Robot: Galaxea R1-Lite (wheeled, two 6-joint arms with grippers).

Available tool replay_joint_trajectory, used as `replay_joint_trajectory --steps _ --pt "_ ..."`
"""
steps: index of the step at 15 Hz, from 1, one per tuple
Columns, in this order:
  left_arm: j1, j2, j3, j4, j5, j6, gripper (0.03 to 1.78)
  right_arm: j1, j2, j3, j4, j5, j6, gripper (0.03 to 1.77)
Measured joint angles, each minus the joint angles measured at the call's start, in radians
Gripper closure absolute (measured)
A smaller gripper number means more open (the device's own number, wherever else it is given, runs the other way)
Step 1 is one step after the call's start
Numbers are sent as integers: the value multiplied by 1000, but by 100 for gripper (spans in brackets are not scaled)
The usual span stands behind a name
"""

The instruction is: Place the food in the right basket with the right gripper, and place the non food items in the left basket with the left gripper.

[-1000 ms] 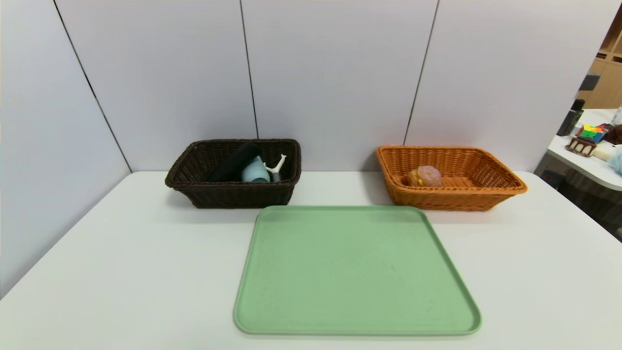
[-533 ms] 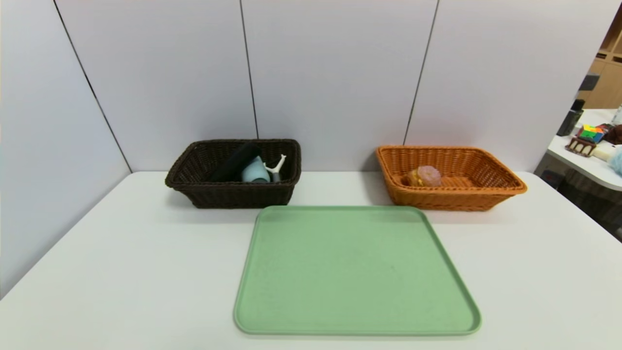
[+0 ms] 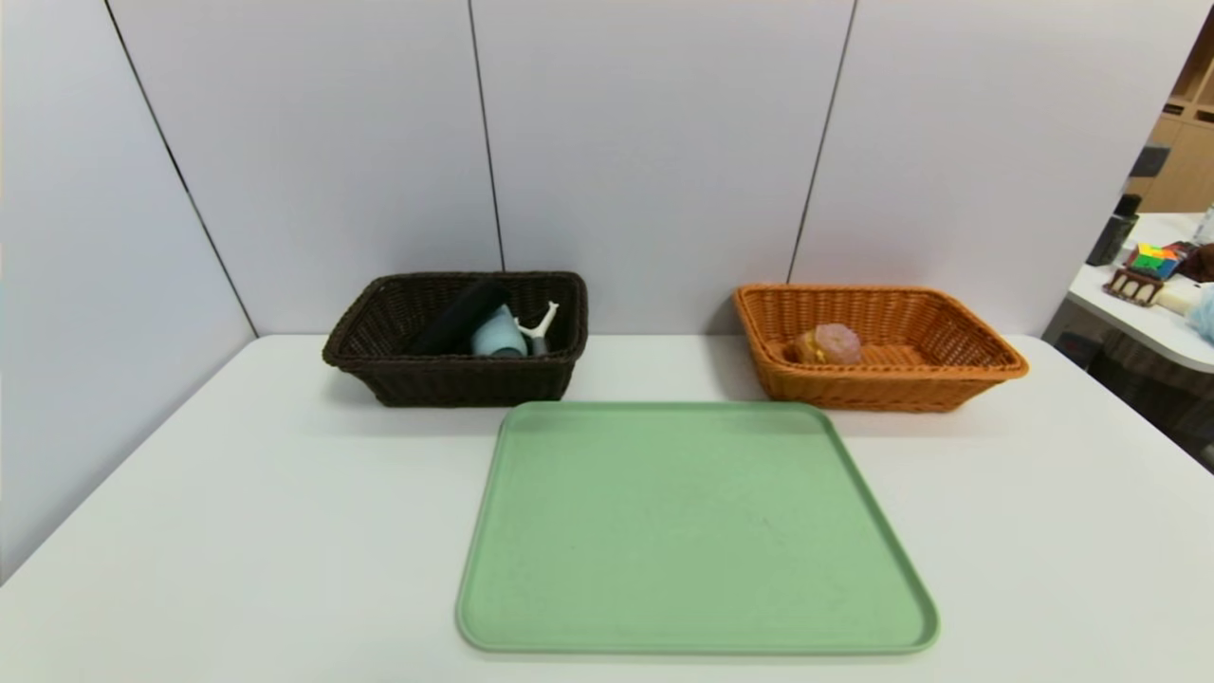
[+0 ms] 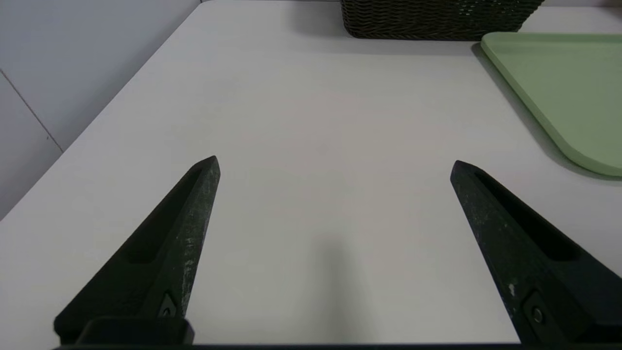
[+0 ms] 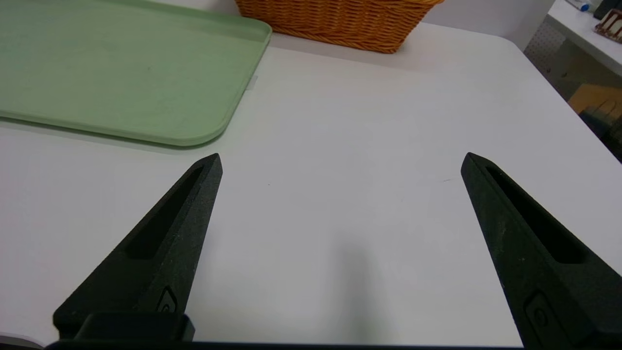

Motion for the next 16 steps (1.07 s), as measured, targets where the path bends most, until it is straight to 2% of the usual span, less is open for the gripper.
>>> replay_joint_trajectory --steps 3,7,16 --pt "0 0 0 -3 10 -26 12 0 0 -4 11 -9 36 10" --pt "0 0 0 -7 10 -27 12 1 0 -4 4 -59 144 10" --pt "0 0 1 -9 9 -23 12 0 0 -3 2 -61 149 10"
